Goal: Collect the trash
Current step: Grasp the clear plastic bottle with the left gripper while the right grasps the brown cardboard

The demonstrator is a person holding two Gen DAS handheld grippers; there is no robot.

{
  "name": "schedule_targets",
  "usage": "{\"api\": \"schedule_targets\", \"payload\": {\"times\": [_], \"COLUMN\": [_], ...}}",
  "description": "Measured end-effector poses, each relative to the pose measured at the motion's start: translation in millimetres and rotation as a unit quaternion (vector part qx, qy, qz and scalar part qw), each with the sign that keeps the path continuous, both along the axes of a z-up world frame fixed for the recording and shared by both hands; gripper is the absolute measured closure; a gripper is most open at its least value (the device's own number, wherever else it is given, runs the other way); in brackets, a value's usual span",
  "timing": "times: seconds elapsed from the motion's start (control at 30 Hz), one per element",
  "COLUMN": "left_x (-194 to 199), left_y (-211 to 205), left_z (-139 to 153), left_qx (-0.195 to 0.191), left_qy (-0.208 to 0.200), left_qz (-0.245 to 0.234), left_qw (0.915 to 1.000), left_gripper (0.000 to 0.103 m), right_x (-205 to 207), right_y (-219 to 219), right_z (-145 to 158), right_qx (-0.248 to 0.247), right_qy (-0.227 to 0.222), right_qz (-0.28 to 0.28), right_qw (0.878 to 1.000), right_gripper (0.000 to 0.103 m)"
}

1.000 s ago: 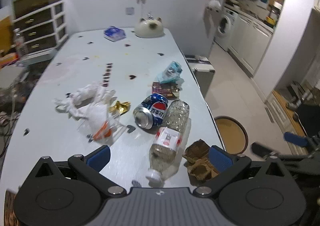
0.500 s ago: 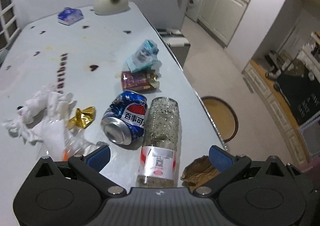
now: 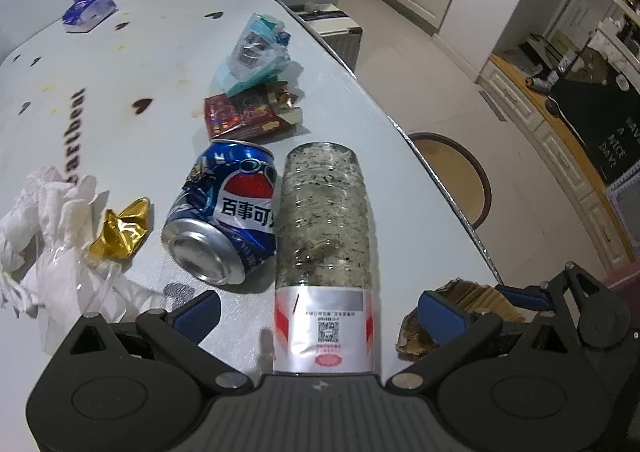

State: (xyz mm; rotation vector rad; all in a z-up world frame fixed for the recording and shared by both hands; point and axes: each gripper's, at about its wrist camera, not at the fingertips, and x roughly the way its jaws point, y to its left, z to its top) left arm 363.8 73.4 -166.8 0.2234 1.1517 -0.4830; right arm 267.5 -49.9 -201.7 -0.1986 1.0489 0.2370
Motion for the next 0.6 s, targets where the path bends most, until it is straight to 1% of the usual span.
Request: {"api": "schedule_targets", "payload": {"times": [0.13,0.2,0.27,0.3,0.33,0.37,0.43,0.47,0.53,0.57,0.6], "left_x": [4.1,5.3,6.2,6.3,6.4,6.2,5.0,3.5,1.7,1.2,0.8], "left_y": [-5.1,-8.2,-11.5,-13.9,-15.4,-16.8,-18.0,-18.7,-20.1,-20.8,-21.1], "left_z": [-4.1,-6.0,-7.4,-7.9,-8.4,-9.1,-11.0,-12.0,-14.4,-15.4,-16.2], "left_qx": [0.01,0.021,0.033,0.04,0.046,0.053,0.061,0.065,0.072,0.074,0.075], "left_qy": [0.001,0.003,0.007,0.008,0.01,0.011,0.013,0.014,0.016,0.016,0.018], "left_qz": [-0.016,-0.028,-0.045,-0.054,-0.06,-0.065,-0.067,-0.067,-0.066,-0.065,-0.064], "left_qw": [0.9998,0.9994,0.9984,0.9977,0.9971,0.9965,0.9958,0.9955,0.9951,0.995,0.995], "left_gripper": [0.0,0.0,0.0,0.0,0.0,0.0,0.001,0.001,0.004,0.006,0.008], "right_x": [0.6,1.8,3.4,4.9,6.2,5.6,4.1,3.2,0.4,-2.3,-4.1], "right_y": [-4.4,-6.4,-6.8,-7.9,-9.4,-10.5,-13.1,-14.9,-19.5,-20.7,-20.8], "right_z": [1.5,3.7,3.4,1.5,0.0,-0.2,3.2,5.1,8.6,10.1,11.2], "right_qx": [0.013,0.028,0.038,0.042,0.044,0.042,0.04,0.048,0.068,0.072,0.073], "right_qy": [-0.003,-0.001,0.016,0.031,0.04,0.039,0.034,0.035,0.037,0.036,0.035], "right_qz": [0.0,0.011,0.024,0.03,0.029,0.025,0.013,0.009,-0.001,-0.007,-0.012], "right_qw": [1.0,1.0,0.999,0.998,0.998,0.998,0.999,0.998,0.997,0.997,0.997], "right_gripper": [0.0,0.0,0.0,0.002,0.009,0.01,0.025,0.027,0.038,0.04,0.044]}}
